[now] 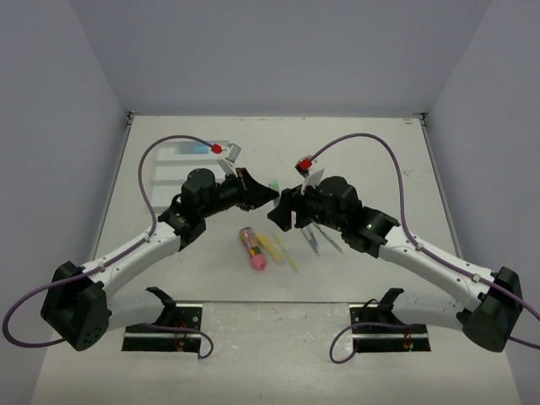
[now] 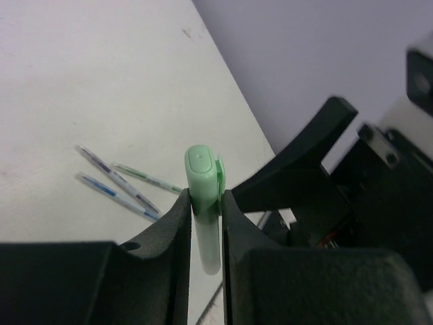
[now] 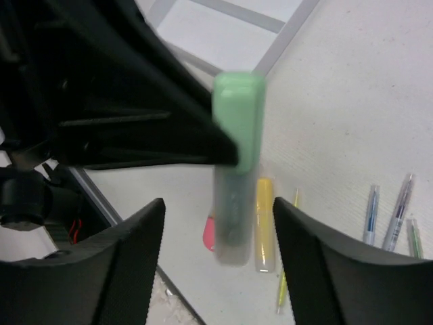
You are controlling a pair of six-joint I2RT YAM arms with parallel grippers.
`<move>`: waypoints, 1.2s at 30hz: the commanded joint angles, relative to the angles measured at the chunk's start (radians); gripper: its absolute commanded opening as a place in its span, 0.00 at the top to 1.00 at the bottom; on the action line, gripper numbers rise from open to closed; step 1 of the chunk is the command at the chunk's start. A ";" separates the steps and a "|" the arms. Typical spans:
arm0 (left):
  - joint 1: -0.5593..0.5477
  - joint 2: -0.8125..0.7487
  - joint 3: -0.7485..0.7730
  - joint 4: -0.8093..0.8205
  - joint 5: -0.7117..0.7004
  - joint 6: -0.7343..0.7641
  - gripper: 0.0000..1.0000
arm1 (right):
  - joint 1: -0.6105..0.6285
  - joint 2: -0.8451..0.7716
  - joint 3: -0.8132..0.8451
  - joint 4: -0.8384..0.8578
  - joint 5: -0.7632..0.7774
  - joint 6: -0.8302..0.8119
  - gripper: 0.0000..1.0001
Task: Sort the stationery into containers
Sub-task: Place the pen in the storage box.
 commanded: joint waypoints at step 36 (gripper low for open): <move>0.672 0.774 0.592 -0.246 -0.640 -0.512 0.31 | -0.015 -0.045 -0.105 -0.151 0.097 0.022 0.03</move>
